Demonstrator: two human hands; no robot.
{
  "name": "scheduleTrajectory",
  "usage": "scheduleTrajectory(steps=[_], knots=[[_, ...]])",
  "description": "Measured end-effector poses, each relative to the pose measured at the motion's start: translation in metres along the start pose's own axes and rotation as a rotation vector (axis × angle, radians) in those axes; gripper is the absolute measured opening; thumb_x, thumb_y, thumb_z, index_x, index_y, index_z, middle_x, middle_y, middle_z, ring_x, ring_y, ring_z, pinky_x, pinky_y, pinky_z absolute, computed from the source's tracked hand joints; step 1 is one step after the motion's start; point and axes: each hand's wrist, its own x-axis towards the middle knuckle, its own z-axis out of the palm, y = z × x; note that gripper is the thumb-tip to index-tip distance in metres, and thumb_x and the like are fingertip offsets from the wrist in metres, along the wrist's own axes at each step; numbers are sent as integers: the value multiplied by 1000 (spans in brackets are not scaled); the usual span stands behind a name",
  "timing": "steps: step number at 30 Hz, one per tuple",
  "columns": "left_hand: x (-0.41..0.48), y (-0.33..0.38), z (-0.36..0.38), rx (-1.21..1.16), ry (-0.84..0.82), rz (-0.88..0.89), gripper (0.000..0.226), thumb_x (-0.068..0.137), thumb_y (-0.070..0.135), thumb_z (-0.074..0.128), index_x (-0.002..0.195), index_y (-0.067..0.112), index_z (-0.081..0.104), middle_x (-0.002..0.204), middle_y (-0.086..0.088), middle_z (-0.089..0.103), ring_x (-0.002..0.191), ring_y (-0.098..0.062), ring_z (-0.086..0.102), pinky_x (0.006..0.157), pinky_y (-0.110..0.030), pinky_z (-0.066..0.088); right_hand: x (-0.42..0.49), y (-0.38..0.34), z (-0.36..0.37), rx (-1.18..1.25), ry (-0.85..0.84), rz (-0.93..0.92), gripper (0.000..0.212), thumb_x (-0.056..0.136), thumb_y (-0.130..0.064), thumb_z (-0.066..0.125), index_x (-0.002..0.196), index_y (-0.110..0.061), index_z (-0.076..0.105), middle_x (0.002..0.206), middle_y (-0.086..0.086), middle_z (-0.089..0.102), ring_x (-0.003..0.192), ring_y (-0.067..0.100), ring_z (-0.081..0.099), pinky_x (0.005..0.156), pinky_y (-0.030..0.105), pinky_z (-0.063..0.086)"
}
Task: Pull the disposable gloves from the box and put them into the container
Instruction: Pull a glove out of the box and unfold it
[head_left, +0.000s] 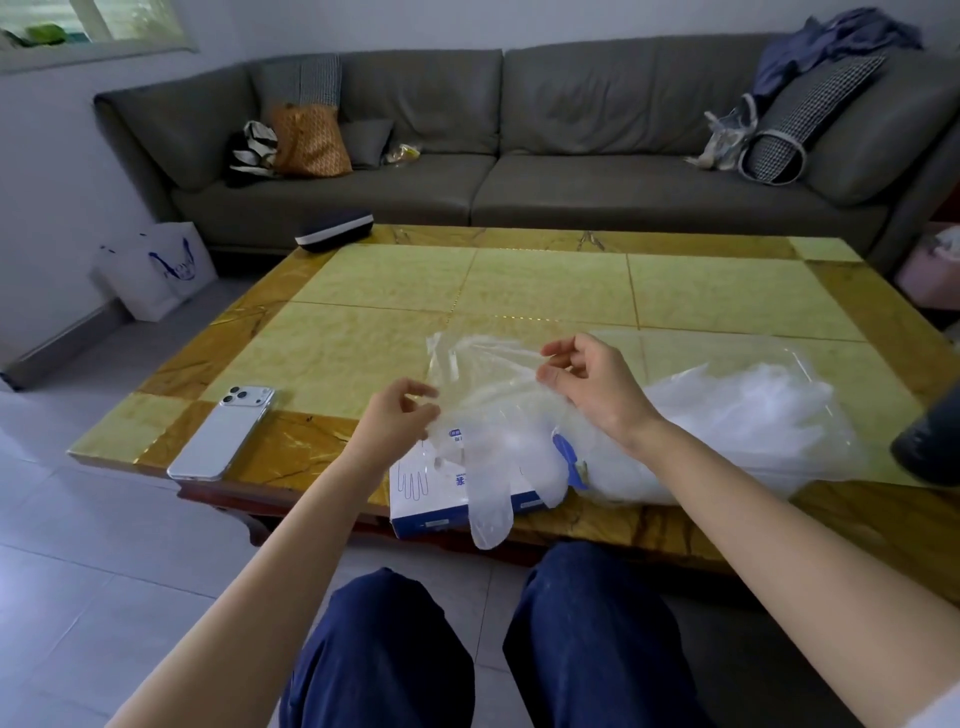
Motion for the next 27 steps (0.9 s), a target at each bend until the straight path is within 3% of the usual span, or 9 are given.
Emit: scheduleTrajectory(steps=[3,7,9,11,14,19,21,24,27], knots=[[11,-2,-8,178,147,26,26,94,9,47,120,11,48,91,-5,54,72,-16,48,61,-24,39,-1,-1,-4,-92,-54,-71,16,86,-11,67,93,-20,57,84,-6,62,63,3,50,58,7,41],[18,21,-11,244,112,206,39,98,33,44,130,10,42,127,-8,50,107,-19,51,91,-34,45,-7,-7,-5,-218,-166,-178,18,85,-13,69,92,-24,57,85,-11,65,53,0,43,61,9,40],[17,37,-9,303,-116,178,49,94,47,44,127,11,48,119,-2,56,106,-19,54,91,-33,44,-11,-11,-5,-280,-216,-231,15,86,-14,67,95,-23,59,87,-11,68,54,1,43,62,11,39],[13,48,-5,330,-274,189,36,91,42,54,107,10,63,100,0,67,95,-19,63,86,-32,50,-15,-15,-7,-345,-257,-282,14,88,-13,64,98,-22,60,89,-13,69,55,4,42,62,14,39],[13,54,2,231,-262,326,3,86,17,65,84,15,66,78,3,69,74,-6,66,82,-27,55,-19,-13,-13,-372,-255,-311,22,88,-14,65,107,-21,57,91,-17,65,56,8,44,63,16,40],[15,71,5,104,-205,426,8,87,8,63,83,14,63,75,1,67,63,3,62,70,-14,54,-13,-8,-26,-465,-139,-139,75,77,-42,70,138,-19,33,111,-10,48,60,4,45,60,15,36],[18,78,6,74,-233,422,3,87,5,63,87,8,64,77,-2,67,62,3,63,67,-12,52,-9,-9,-35,-468,-171,-99,62,78,-42,71,131,-21,46,101,-11,53,59,-1,46,58,12,35],[24,88,7,104,-211,461,4,87,8,63,90,4,64,76,-1,66,62,-1,63,68,-14,52,-4,-11,-46,-414,-184,-106,14,82,-30,71,91,-19,69,76,-12,58,57,-7,48,56,9,37],[33,98,9,175,-163,492,4,88,13,63,84,12,63,75,5,66,69,-5,61,71,-16,49,1,-10,-59,-418,-103,-102,11,83,-28,70,85,-16,71,79,-3,65,71,7,56,64,16,42]])
